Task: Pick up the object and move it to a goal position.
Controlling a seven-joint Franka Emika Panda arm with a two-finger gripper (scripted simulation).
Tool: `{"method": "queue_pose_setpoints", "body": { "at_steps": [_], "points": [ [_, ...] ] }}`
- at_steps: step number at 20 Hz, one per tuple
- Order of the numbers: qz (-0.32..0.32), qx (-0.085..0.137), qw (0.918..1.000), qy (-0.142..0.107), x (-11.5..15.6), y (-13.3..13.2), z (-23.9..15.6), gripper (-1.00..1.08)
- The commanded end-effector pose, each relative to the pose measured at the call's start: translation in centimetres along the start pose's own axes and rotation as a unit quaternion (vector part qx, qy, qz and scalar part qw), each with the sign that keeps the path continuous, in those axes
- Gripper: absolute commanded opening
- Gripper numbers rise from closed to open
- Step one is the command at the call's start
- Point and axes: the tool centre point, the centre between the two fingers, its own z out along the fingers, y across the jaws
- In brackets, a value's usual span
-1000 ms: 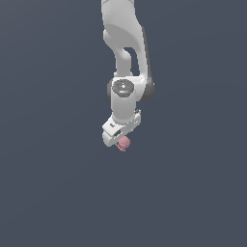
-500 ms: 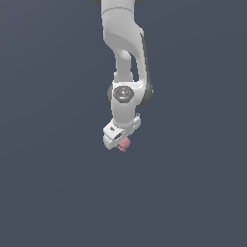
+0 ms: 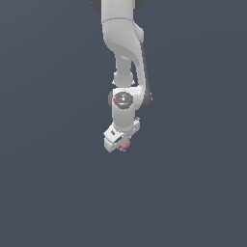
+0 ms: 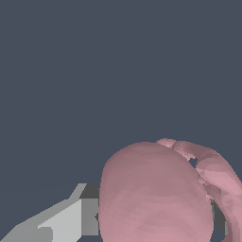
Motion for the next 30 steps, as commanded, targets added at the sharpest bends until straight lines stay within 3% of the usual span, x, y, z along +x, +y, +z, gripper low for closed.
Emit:
{"method": "queue_pose_setpoints", "body": {
  "at_steps": [1, 15, 22, 30],
  "points": [
    [0.000, 0.000, 1.0000, 0.000, 0.0, 0.0, 0.1, -1.00],
    [0.000, -0.001, 1.0000, 0.000, 1.3, -0.3, -0.3, -1.00],
    [0.000, 0.000, 1.0000, 0.000, 5.3, -1.5, -1.4, -1.00],
    [0.000, 0.000, 1.0000, 0.000, 11.9, -3.3, -3.2, -1.00]
  ]
}}
